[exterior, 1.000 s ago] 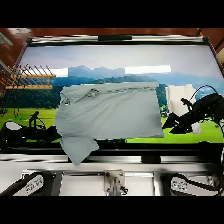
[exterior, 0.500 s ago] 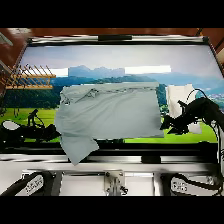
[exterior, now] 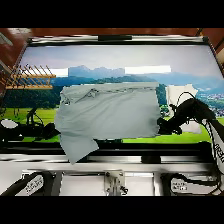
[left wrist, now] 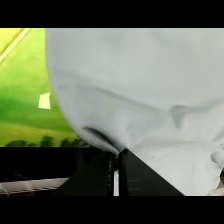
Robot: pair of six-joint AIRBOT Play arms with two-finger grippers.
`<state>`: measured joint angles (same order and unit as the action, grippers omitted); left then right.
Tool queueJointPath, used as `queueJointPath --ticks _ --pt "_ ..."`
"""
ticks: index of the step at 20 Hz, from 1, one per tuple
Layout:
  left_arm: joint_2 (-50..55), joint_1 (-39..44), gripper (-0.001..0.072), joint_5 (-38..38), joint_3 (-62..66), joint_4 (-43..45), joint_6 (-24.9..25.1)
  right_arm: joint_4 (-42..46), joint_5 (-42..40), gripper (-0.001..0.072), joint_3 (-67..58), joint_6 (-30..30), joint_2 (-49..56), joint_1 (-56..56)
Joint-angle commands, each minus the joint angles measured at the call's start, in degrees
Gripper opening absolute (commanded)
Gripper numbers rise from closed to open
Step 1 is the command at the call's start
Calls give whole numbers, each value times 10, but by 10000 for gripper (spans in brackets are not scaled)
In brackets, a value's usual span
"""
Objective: Fold the shirts.
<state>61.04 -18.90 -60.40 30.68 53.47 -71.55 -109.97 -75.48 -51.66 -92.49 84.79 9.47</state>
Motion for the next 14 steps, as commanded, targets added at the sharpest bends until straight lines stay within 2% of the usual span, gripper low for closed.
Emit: queueJointPath --ticks 1,5,8,12,14 --pt "-1 0 33 -12 47 0 1 -45 -8 58 -5 -43 -6 -11" --pt "-23 0 31 -59 186 -6 55 -52 -5 58 -94 -77 -94 -11" --pt "-84 0 30 -24 355 -34 64 -56 21 58 -242 -145 -193 -11" --pt "-157 0 33 128 617 -86 64 -49 239 58 -432 -175 -325 -11" --pt "-175 0 33 172 715 -85 64 -49 320 58 -485 -178 -369 -11"
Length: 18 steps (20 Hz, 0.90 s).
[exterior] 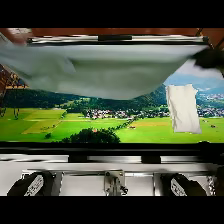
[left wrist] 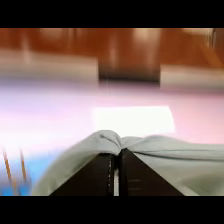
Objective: Fold the shirts.
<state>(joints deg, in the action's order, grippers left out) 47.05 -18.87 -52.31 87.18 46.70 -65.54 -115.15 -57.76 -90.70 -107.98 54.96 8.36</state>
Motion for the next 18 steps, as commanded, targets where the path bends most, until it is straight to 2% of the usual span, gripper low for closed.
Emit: queueJointPath --ticks 1,4,7,10,11,14,18 --pt "-41 0 34 92 183 -17 3 5 153 58 -113 -23 -88 0" --pt "-73 0 33 72 221 -17 -23 25 106 58 -121 -18 -133 0" --pt "-105 0 32 49 221 -10 -22 67 39 59 -121 10 -162 0" --pt "-118 0 32 -6 221 30 -24 99 12 59 -121 36 -173 0" --pt "-116 0 32 -37 221 49 -37 110 -6 59 -121 55 -169 0" --pt "-109 0 33 -132 186 103 -68 143 -101 59 -121 59 -131 0" --pt "-106 0 33 -202 28 108 -68 167 -256 59 -93 105 -24 0"
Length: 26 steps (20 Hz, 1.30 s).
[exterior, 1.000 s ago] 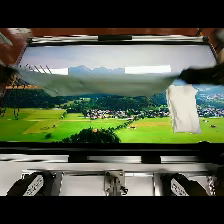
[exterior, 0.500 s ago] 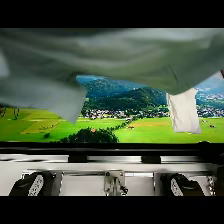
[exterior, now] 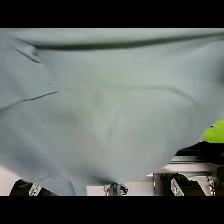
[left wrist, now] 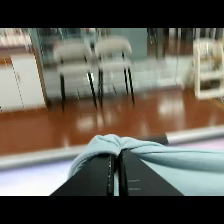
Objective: Fold the shirts.
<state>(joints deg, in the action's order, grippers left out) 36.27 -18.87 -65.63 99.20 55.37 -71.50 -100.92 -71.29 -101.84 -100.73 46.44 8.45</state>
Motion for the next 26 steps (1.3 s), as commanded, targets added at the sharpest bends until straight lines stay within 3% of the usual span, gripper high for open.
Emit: queueJointPath --ticks 1,3,6,10,13,17,19,22,26 --pt "6 0 33 -73 -151 21 -8 21 -138 59 52 40 88 -1" --pt "32 0 33 -47 -274 16 -8 1 -109 59 144 48 142 -1" --pt "132 17 33 56 -364 -22 4 -63 19 59 221 47 253 -1" --pt "340 89 33 203 -345 -69 0 -177 223 58 220 41 395 -2" --pt "454 105 33 292 -296 -118 -1 -180 349 59 220 40 456 -19" --pt "532 115 33 362 -238 -125 5 -154 476 59 220 40 491 -47" --pt "558 124 33 384 -230 -126 5 -156 492 59 220 41 506 -51" --pt "586 133 33 376 -229 -126 2 -155 442 59 221 41 528 -50" --pt "591 118 33 289 -222 -125 -3 -136 356 59 220 41 519 -49"
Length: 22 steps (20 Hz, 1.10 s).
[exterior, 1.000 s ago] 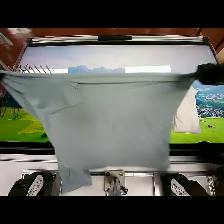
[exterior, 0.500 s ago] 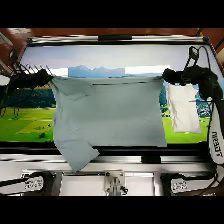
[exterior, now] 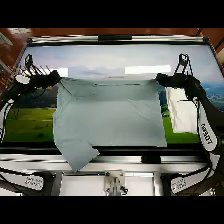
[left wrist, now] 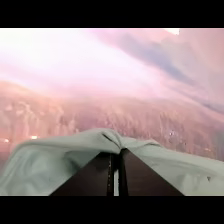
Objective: Fold the shirts.
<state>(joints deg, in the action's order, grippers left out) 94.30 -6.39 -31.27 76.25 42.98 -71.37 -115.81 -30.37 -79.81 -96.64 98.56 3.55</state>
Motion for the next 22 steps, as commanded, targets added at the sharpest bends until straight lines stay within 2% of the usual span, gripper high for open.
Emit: queueJointPath --ticks 1,3,6,9,11,16,22 --pt "10 -16 33 -110 19 -2 -5 31 -76 59 0 0 -14 0" --pt "10 -38 33 -233 46 -1 -2 85 -127 59 0 1 -43 0" --pt "10 -71 31 -368 63 2 -8 97 -226 59 0 5 -65 1" --pt "13 -73 30 -448 61 106 -60 99 -298 59 1 21 -57 -1" --pt "13 -70 30 -469 49 149 -70 99 -317 59 1 26 -55 -1" --pt "13 -64 30 -478 10 152 -68 143 -334 59 1 50 -54 0" --pt "13 -58 31 -466 4 180 -63 145 -385 59 28 56 -41 -2"
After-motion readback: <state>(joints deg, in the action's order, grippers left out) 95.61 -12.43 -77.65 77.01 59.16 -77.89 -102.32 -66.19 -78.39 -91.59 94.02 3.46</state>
